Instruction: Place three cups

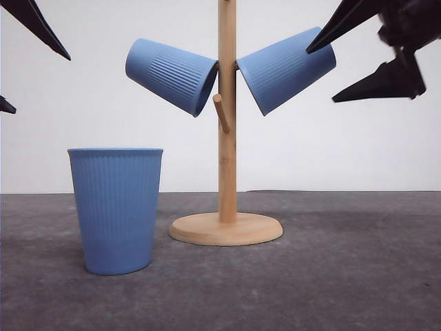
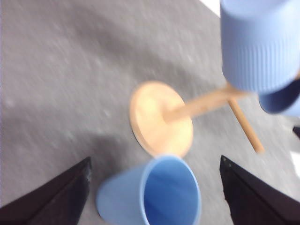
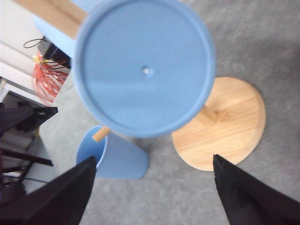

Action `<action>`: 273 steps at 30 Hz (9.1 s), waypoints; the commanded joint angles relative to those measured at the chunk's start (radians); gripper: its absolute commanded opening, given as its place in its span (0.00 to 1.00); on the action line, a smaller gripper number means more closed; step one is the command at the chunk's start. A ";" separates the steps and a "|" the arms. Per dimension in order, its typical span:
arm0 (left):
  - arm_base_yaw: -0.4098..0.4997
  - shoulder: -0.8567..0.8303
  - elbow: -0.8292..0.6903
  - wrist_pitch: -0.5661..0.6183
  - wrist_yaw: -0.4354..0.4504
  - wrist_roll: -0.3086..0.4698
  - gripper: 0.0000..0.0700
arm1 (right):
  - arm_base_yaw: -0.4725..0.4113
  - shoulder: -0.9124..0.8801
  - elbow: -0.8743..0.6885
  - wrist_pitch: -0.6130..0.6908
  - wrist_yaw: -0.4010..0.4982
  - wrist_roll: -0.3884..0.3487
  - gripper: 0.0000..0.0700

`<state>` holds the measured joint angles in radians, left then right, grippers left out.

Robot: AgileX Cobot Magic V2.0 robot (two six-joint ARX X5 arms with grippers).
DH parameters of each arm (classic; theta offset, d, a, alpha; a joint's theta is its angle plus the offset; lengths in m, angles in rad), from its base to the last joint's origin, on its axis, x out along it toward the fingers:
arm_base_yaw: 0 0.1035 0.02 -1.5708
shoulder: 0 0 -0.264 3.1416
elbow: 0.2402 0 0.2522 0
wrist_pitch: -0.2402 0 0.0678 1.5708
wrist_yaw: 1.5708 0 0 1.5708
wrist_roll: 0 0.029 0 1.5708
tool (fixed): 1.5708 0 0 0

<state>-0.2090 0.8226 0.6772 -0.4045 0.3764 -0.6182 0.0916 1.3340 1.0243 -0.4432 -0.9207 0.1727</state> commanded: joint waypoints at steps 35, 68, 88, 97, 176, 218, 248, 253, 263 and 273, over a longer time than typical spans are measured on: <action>-0.342 0.564 0.309 -0.159 0.308 0.127 0.00 | 0.176 -0.350 -0.462 0.126 -0.027 -0.063 0.71; -0.388 0.548 0.365 -0.189 0.604 0.164 0.80 | 0.541 -0.350 -0.461 0.176 -0.101 0.427 0.51; -0.069 0.163 0.365 -0.371 0.293 0.429 0.79 | 0.541 -0.284 -0.461 0.589 0.111 1.468 0.52; -0.046 0.095 0.365 -0.386 0.273 0.429 0.79 | 0.536 -0.111 -0.459 0.903 0.198 1.691 0.52; -0.046 0.092 0.365 -0.315 -0.053 0.416 0.79 | 0.137 -0.580 -0.394 0.067 0.881 -0.278 0.71; 0.160 -0.770 -0.602 0.320 -0.382 0.573 0.00 | 0.133 -0.578 -0.394 0.114 0.947 -0.312 0.04; 0.185 -0.817 -0.665 0.294 -0.382 0.577 0.00 | 0.133 -0.580 -0.394 0.110 0.955 -0.340 0.04; 0.185 -0.817 -0.665 0.294 -0.382 0.577 0.00 | 0.099 -0.717 -0.505 0.118 0.977 -0.236 0.04; 0.185 -0.817 -0.665 0.294 -0.382 0.577 0.00 | -0.009 -1.217 -0.936 0.243 0.998 -0.158 0.04; 0.185 -0.817 -0.665 0.294 -0.382 0.577 0.00 | -0.086 -1.330 -1.012 0.306 0.951 -0.187 0.04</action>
<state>-0.0238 0.0063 0.0269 -0.1226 -0.0025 -0.0448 0.0057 0.0032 0.0158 -0.1478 0.0303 -0.0037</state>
